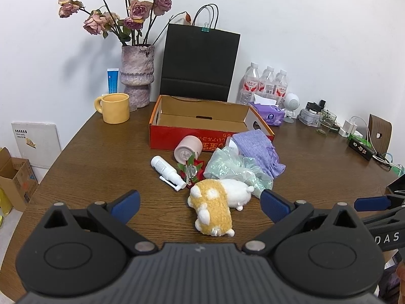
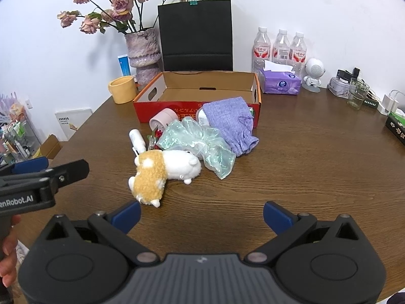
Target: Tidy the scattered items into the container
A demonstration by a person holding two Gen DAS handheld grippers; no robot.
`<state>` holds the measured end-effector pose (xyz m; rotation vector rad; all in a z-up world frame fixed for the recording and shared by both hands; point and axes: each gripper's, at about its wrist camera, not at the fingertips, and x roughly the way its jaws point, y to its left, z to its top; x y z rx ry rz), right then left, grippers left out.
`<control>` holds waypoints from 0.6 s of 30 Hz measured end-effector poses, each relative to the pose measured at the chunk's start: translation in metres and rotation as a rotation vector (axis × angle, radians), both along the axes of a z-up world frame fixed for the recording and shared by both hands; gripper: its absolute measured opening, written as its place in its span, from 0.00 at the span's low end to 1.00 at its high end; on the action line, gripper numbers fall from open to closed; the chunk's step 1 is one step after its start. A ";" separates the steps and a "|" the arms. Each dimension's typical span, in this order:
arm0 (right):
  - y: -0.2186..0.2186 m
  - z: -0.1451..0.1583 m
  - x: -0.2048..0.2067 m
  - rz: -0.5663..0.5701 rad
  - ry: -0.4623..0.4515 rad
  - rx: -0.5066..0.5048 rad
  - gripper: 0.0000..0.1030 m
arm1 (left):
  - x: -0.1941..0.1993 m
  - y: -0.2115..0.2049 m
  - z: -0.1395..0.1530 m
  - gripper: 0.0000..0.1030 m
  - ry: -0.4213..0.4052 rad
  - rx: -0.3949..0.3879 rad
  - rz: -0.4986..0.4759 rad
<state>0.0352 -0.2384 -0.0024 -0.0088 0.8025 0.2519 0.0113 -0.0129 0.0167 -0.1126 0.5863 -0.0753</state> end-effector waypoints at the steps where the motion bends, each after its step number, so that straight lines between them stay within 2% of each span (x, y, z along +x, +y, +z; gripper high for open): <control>1: 0.000 0.000 0.001 0.000 0.002 0.001 1.00 | 0.000 0.000 0.000 1.00 0.000 0.000 0.000; 18: 0.001 -0.005 0.006 0.010 0.012 0.013 1.00 | 0.004 0.005 -0.005 1.00 0.013 -0.013 0.013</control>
